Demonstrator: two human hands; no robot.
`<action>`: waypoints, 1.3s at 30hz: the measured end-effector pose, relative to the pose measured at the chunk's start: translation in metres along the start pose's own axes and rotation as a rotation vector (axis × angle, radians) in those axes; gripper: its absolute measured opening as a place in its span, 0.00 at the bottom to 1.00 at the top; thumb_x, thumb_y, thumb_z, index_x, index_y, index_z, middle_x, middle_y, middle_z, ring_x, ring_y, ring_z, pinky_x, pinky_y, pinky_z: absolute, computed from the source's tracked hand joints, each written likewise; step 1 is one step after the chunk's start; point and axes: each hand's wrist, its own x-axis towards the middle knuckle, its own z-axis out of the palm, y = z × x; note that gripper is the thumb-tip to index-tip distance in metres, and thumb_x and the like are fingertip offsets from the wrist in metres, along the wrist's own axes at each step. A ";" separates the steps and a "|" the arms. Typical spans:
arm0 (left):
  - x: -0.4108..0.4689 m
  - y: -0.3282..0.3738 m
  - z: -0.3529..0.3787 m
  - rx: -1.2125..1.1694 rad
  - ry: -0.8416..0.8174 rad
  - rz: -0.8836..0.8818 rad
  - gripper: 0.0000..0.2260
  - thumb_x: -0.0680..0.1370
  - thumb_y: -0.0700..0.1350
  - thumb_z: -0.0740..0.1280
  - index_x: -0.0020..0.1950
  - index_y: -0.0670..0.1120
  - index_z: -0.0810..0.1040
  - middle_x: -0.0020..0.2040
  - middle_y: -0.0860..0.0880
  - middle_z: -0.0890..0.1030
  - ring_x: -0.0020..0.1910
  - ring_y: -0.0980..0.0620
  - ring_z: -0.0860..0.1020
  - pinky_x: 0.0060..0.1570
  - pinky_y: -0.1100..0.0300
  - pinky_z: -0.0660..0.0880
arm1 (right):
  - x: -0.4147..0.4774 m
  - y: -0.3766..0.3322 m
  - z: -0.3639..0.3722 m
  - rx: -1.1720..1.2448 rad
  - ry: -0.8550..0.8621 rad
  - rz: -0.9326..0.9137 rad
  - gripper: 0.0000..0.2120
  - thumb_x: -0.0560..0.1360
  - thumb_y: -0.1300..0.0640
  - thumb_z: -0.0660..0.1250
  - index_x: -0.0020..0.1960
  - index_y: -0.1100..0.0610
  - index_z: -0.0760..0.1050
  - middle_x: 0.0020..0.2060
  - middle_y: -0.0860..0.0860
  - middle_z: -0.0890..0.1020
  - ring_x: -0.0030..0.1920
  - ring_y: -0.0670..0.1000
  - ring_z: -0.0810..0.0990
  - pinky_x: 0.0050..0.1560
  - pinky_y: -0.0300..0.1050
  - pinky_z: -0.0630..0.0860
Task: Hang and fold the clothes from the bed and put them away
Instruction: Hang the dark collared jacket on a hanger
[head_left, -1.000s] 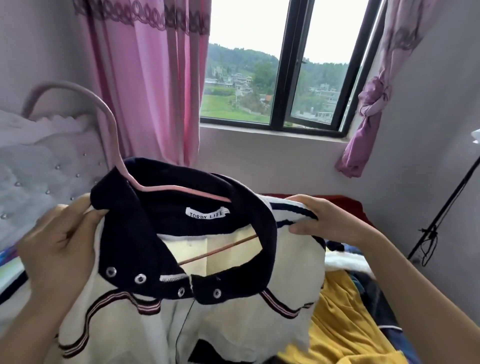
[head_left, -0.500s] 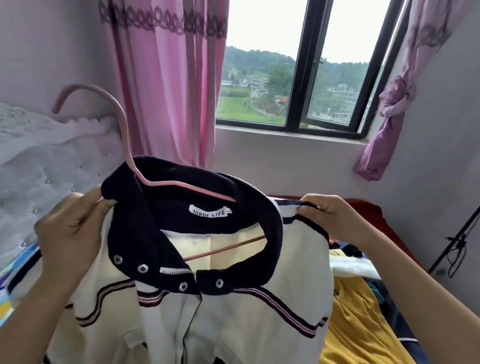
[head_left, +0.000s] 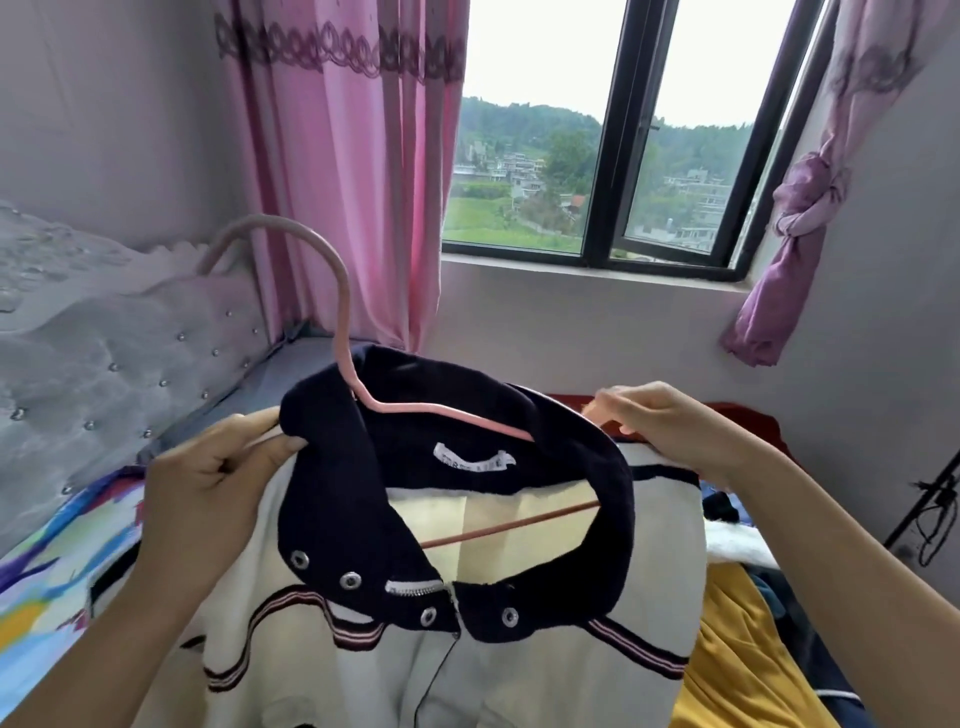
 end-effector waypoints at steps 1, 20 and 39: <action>0.001 0.001 0.007 0.028 0.022 0.048 0.33 0.73 0.35 0.70 0.41 0.79 0.73 0.32 0.70 0.77 0.31 0.69 0.72 0.38 0.81 0.66 | 0.001 -0.007 0.005 -0.052 0.022 -0.012 0.25 0.76 0.40 0.55 0.47 0.56 0.83 0.44 0.52 0.84 0.43 0.47 0.79 0.48 0.40 0.71; -0.028 0.014 0.020 -0.008 -0.133 0.172 0.22 0.76 0.63 0.59 0.56 0.46 0.75 0.34 0.68 0.71 0.30 0.68 0.66 0.33 0.80 0.62 | 0.020 -0.006 0.006 0.497 -0.190 0.415 0.12 0.78 0.66 0.59 0.36 0.64 0.74 0.27 0.55 0.78 0.27 0.50 0.78 0.31 0.40 0.76; -0.043 -0.006 0.018 -0.146 -0.234 -0.106 0.17 0.66 0.45 0.73 0.39 0.71 0.80 0.37 0.59 0.83 0.37 0.63 0.79 0.39 0.74 0.73 | 0.033 -0.011 0.079 -0.056 -0.432 0.114 0.19 0.79 0.46 0.59 0.50 0.62 0.78 0.42 0.53 0.80 0.45 0.45 0.77 0.57 0.48 0.73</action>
